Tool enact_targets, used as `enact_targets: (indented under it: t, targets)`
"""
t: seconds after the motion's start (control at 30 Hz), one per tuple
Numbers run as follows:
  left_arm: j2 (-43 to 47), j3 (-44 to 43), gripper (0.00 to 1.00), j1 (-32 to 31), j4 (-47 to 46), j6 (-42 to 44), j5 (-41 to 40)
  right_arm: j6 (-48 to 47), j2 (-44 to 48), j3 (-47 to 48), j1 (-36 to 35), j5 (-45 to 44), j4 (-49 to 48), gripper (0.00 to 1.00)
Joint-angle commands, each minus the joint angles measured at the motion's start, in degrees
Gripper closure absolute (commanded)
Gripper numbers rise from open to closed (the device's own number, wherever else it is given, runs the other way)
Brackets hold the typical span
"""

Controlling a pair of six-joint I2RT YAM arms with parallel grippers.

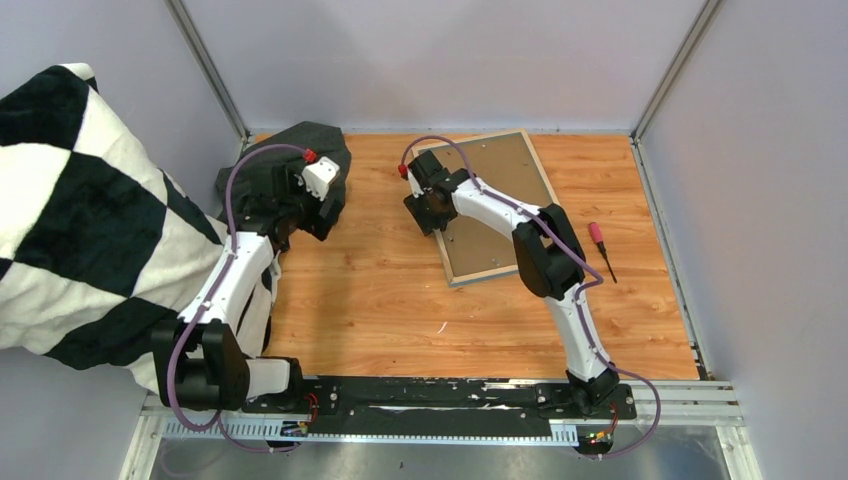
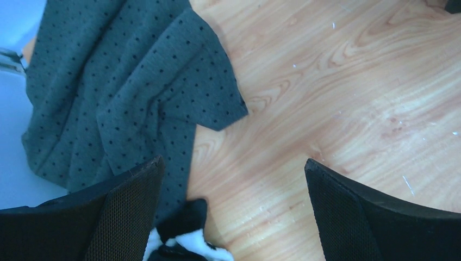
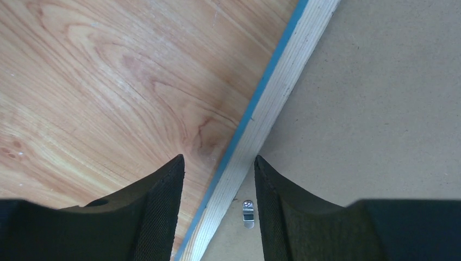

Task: Take the photo out of the frame
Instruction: Turn over the photo frame at the center of the board.

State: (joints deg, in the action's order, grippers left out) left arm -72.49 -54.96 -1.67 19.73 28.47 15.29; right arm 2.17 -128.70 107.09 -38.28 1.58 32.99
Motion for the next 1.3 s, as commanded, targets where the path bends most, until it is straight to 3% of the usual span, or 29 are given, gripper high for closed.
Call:
enact_targets:
  t: [0.0,0.1,0.2,0.33,0.47,0.7,0.87,1.0,1.27]
  targets:
    - [-1.5,-2.3,0.00,0.1,-4.5,4.1,1.6,0.6,-2.1,0.5,-1.3,-3.4,0.8,0.49]
    - [-0.5,-1.7,0.00,0.1,-4.8,10.5,9.6,0.8,-2.4,0.1,-1.5,-3.3,0.8,0.51]
    - [0.7,0.9,0.00,0.1,-9.7,13.7,13.4,1.5,-2.1,-0.7,-1.8,-2.5,0.8,0.59]
    - [-0.8,0.9,0.00,0.1,-13.0,16.1,15.5,1.1,-2.3,-0.8,-1.9,-1.0,0.8,0.79]
    - [-3.2,-0.2,0.00,0.0,-8.8,24.4,19.4,1.1,-1.6,-1.4,-1.8,3.2,0.8,0.99]
    - [-1.3,9.0,0.00,-0.1,-12.0,43.8,23.9,-0.3,6.9,-4.8,-1.0,8.2,0.9,1.00]
    - [-2.5,11.4,0.00,-2.2,-15.3,47.8,22.5,-1.9,13.0,-7.3,-0.5,11.0,2.1,1.00]
    - [-4.5,13.5,0.00,-7.5,-18.4,52.5,16.3,-4.0,16.9,-9.8,-0.2,13.7,2.7,1.00]
    - [-10.4,14.0,0.00,-15.4,-25.7,53.5,10.5,-5.1,21.6,-13.9,-0.2,19.2,3.2,1.00]
